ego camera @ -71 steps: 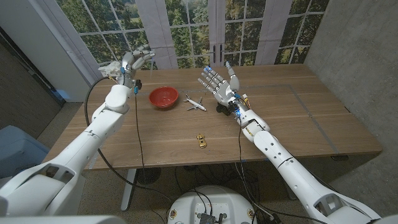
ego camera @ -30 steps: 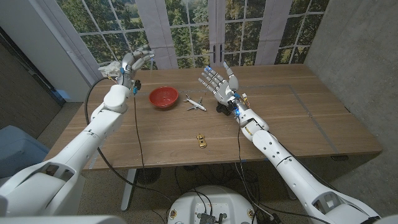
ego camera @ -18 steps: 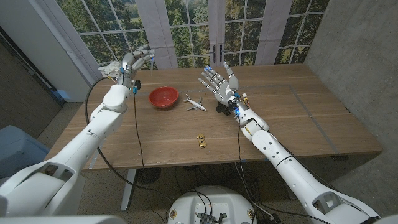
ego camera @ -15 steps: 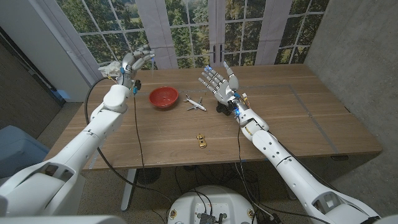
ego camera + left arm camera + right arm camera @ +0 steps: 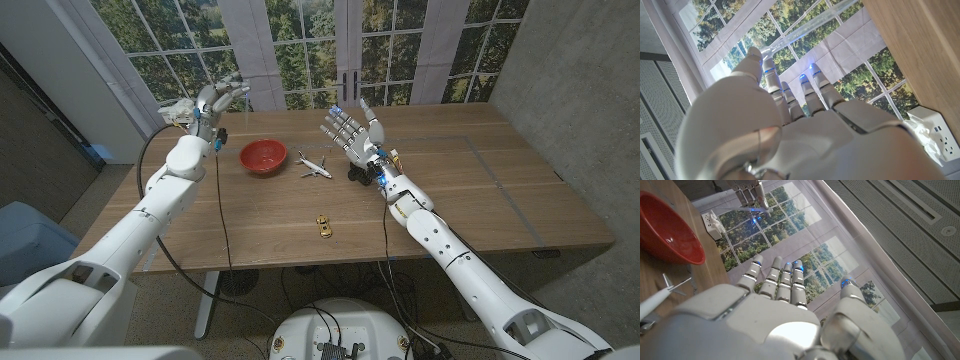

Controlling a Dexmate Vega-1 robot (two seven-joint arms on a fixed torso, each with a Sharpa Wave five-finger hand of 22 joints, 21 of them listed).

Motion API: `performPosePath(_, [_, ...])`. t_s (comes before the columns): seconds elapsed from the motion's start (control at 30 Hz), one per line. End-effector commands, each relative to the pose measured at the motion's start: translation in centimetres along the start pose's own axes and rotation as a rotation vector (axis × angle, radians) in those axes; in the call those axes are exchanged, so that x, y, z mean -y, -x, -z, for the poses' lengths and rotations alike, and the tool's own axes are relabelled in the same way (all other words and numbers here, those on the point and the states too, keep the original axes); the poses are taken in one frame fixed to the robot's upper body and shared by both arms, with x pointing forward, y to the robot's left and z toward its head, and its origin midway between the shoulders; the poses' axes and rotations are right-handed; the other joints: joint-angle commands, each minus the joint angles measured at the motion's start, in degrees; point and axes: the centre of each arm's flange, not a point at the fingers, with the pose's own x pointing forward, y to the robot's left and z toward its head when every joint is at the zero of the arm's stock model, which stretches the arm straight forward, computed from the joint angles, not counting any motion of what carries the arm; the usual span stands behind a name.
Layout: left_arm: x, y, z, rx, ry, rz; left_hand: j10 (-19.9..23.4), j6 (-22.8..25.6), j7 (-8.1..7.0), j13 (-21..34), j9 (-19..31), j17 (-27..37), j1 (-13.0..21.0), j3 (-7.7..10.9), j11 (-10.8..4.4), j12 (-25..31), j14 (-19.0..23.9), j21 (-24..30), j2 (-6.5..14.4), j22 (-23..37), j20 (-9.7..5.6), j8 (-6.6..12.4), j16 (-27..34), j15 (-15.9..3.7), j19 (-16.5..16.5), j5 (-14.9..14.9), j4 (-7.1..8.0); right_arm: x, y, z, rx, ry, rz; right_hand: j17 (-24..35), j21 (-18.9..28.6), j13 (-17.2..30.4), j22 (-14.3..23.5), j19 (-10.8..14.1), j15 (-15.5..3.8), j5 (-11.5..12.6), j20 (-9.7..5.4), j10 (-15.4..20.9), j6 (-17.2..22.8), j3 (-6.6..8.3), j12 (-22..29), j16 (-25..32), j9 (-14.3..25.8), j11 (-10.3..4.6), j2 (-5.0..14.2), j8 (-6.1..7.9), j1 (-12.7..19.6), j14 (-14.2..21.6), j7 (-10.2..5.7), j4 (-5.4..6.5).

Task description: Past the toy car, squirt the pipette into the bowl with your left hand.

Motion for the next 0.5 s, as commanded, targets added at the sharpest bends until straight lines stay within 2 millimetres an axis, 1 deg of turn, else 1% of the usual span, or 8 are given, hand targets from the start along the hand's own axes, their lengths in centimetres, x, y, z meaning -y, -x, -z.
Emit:
performPosePath(0.03, [0.2,0.0,-0.3,-0.028,0.026,0.014,0.45,0.67,-0.01,0.13,-0.04,0.15,0.0,-0.23,-0.23,0.29,0.02,0.05,0.74,0.14,0.35,0.4,0.23,-3.82,0.08,-0.09,-0.07,0.6,0.5,-1.0,-0.018,0.089,0.047,0.19,-0.02,-0.04,0.09,-0.04,-0.18,0.37,0.39,-0.08,-0.24,0.15,0.49,-0.02,-0.06,-0.06,-0.7,-0.24,-0.04,-0.11,-0.23,0.22])
performPosePath(0.43, [0.2,1.0,-0.5,-0.118,0.102,0.04,0.28,0.32,-0.08,0.13,-0.34,0.13,-0.05,-0.28,-0.2,0.26,-0.06,0.1,0.85,0.15,0.57,0.04,0.19,-3.55,0.17,-0.13,-0.12,1.7,1.1,-2.8,-0.048,0.313,0.12,0.13,-0.11,-0.11,0.1,-0.11,0.09,0.5,0.47,-0.54,-0.46,0.21,0.34,-0.09,-0.07,0.28,-0.75,-0.33,-0.01,-0.37,-0.09,0.18])
performPosePath(0.5, [0.2,1.3,-0.7,-0.13,0.105,0.038,0.23,0.33,-0.03,0.13,-0.38,0.13,-0.05,-0.28,-0.17,0.24,-0.05,0.08,0.87,0.16,0.68,0.01,0.19,-3.53,0.11,-0.13,-0.14,1.8,1.2,-2.9,-0.047,0.346,0.13,0.12,-0.12,-0.11,0.1,-0.1,0.15,0.52,0.46,-0.63,-0.49,0.22,0.32,-0.09,-0.07,0.15,-0.76,-0.34,0.01,-0.39,-0.1,0.16])
